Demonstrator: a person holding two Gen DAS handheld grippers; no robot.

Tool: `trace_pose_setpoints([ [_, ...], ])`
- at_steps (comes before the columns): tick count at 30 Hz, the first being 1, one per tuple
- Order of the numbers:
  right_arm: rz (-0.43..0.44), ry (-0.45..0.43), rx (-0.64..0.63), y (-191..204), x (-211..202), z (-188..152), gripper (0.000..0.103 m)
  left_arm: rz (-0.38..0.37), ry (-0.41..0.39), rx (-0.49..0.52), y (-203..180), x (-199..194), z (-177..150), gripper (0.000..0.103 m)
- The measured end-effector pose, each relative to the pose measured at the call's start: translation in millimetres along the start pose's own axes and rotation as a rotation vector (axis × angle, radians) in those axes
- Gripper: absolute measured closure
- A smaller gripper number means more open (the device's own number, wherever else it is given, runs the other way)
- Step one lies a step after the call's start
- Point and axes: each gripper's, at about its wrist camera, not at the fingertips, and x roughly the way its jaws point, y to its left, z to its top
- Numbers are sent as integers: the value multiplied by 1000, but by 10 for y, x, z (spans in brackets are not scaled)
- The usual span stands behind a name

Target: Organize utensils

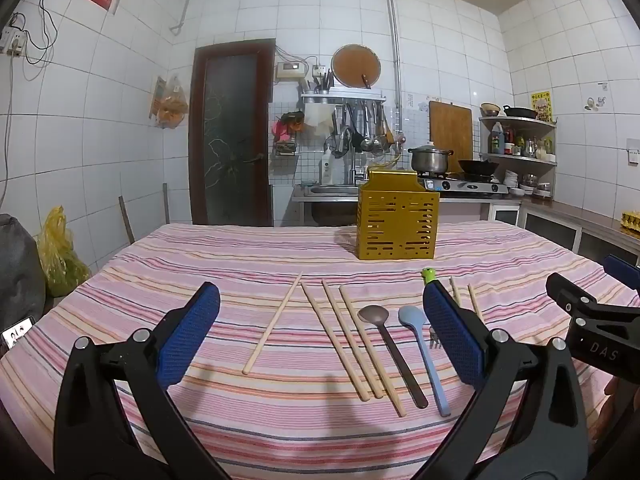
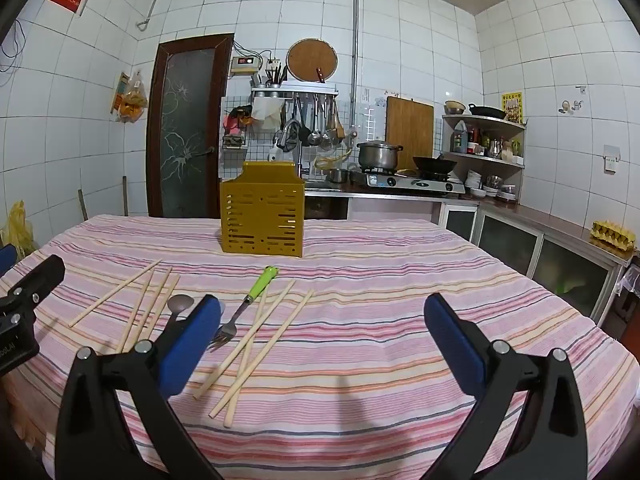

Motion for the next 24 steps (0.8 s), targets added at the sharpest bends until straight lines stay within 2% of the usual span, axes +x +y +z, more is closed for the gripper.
trace_pose_setpoints([
  [24, -1, -5, -4, 1, -24, 1, 4, 1, -2, -1, 8, -17, -7, 5],
])
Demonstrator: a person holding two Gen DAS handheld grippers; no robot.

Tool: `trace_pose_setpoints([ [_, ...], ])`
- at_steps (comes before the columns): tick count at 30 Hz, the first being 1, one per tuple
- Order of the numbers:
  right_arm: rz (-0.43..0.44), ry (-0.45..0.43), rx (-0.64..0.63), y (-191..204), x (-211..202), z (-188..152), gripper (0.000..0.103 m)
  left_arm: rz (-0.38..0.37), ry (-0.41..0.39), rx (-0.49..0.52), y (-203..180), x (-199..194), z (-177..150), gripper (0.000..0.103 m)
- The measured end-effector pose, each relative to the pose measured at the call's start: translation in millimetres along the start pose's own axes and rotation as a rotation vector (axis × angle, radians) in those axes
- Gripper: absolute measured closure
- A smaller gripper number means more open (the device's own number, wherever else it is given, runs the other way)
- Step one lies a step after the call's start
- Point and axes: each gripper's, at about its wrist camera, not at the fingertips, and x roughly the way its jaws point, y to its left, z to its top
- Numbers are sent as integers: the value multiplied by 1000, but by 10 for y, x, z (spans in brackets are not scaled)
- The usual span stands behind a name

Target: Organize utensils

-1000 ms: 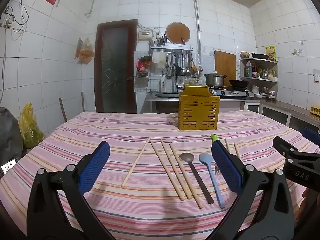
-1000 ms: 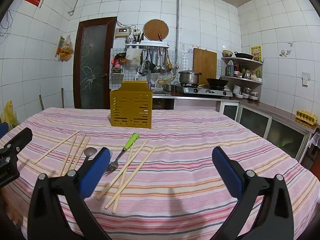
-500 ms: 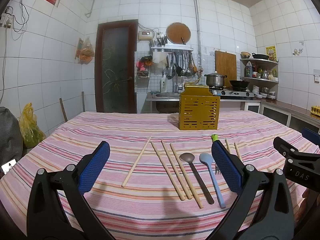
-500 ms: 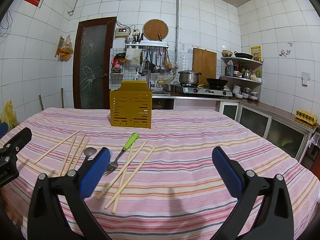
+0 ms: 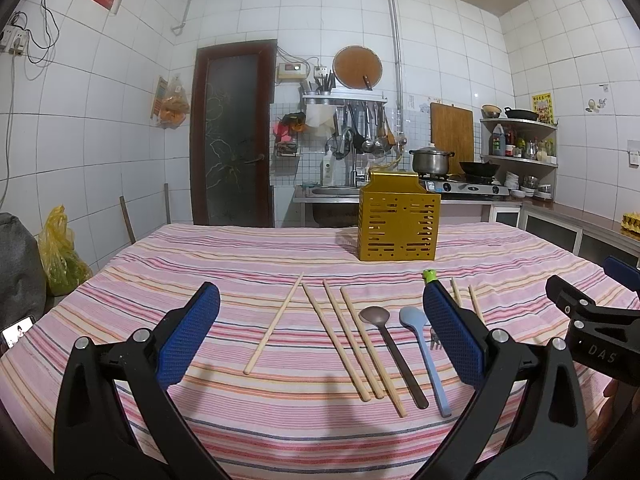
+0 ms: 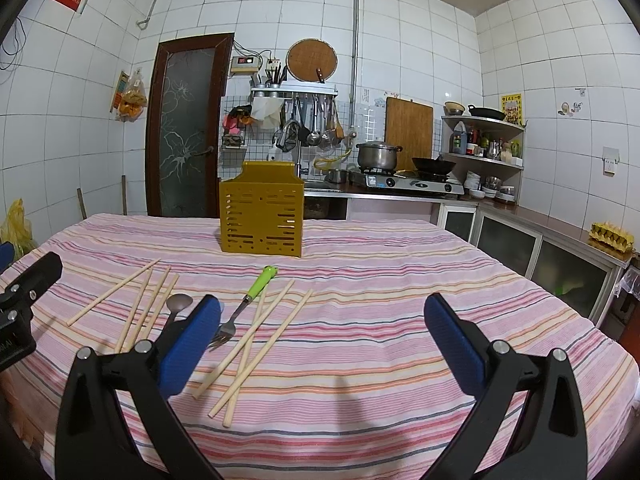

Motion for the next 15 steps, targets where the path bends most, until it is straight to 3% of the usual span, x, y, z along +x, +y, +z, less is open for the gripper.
trace_pose_setpoints([
  [15, -1, -6, 6, -72, -32, 23, 4, 0, -2, 0, 19, 24, 25, 5],
])
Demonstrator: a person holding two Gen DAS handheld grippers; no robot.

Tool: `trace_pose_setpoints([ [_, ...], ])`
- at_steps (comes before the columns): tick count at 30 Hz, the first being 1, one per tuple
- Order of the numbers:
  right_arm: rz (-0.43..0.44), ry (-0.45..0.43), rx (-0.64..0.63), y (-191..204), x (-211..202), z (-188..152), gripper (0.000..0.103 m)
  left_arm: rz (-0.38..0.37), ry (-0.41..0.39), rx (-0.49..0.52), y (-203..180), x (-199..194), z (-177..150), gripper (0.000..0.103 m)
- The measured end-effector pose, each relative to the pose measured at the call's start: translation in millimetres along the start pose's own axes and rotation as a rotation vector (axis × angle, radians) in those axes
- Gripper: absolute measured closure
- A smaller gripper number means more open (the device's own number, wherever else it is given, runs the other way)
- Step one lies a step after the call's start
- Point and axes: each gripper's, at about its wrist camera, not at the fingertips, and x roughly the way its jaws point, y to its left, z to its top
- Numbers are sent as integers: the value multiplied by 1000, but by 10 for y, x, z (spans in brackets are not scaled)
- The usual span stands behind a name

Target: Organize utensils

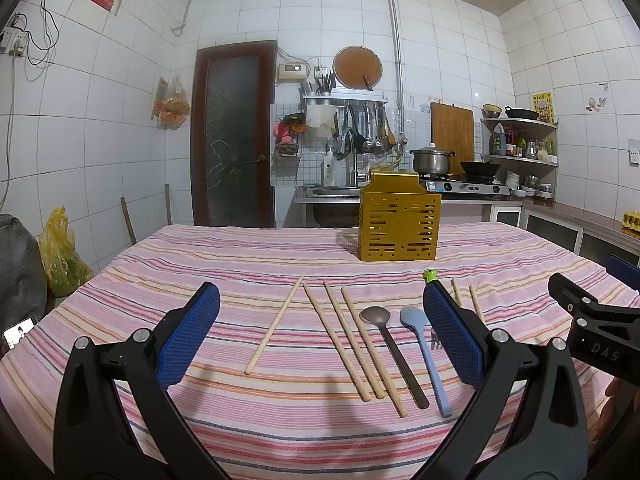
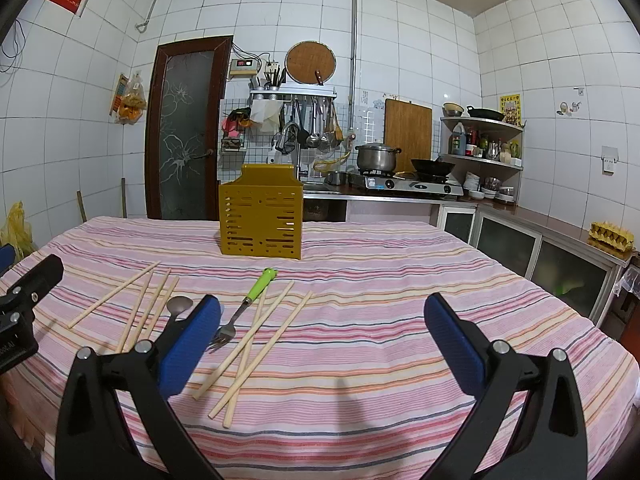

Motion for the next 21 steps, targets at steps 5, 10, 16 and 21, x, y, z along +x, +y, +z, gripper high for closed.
trace_pose_setpoints([
  [5, 0, -1, -1, 6, -1, -1, 4, 1, 0, 1, -1, -1, 1, 5],
  [10, -1, -2, -3, 5, -1, 1, 4, 1, 0, 1, 43, 7, -26, 5],
  [16, -1, -2, -3, 8, 1, 2, 4, 5, -4, 4, 120, 23, 8, 5],
  [21, -1, -2, -4, 13, 2, 2, 4, 5, -4, 4, 134, 29, 14, 5],
])
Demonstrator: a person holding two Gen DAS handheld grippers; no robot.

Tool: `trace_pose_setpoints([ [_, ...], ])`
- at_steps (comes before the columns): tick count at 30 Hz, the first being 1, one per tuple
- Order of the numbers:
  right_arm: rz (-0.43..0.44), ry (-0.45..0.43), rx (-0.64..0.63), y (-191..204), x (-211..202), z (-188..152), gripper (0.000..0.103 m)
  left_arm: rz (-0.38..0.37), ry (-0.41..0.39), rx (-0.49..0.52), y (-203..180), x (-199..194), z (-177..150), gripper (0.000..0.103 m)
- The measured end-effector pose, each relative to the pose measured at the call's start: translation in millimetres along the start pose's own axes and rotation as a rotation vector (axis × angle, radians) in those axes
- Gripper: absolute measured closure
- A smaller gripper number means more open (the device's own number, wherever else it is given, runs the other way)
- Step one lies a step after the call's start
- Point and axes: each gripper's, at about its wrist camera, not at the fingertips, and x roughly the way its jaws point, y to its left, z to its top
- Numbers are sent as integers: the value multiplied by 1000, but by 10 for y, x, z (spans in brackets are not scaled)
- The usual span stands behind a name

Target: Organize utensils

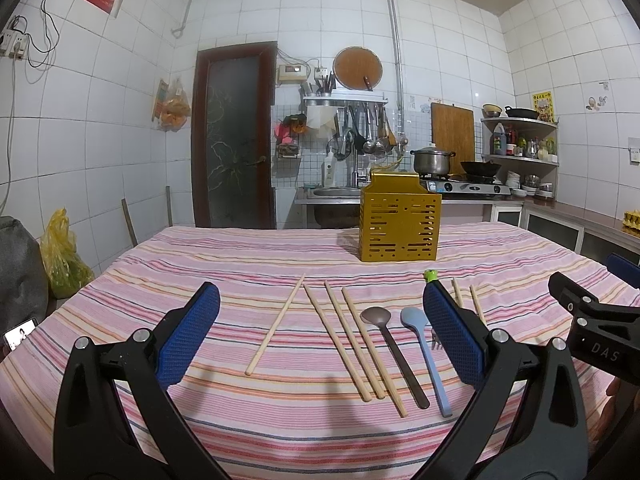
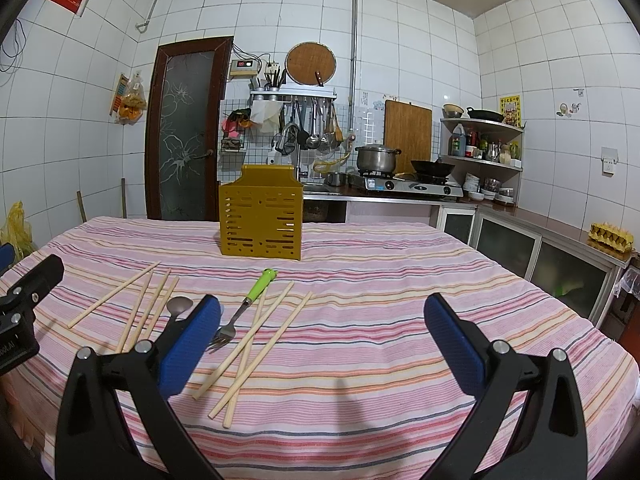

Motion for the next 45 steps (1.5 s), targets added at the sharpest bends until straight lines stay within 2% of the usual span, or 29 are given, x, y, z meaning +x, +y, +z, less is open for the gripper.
trace_pose_setpoints([
  [28, -9, -20, 7, -31, -56, 38, 4, -8, -21, 28, -165, -103, 5, 5],
  [36, -11, -28, -7, -6, -45, 40, 4, -9, 1, 32, -211, -72, -26, 5],
  [41, 14, 0, -3, -4, -9, 22, 4, -16, 15, 17, -173, -41, -38, 5],
  [45, 20, 69, 3, -6, 113, 19, 4, -19, 53, 14, -141, 48, -24, 5],
])
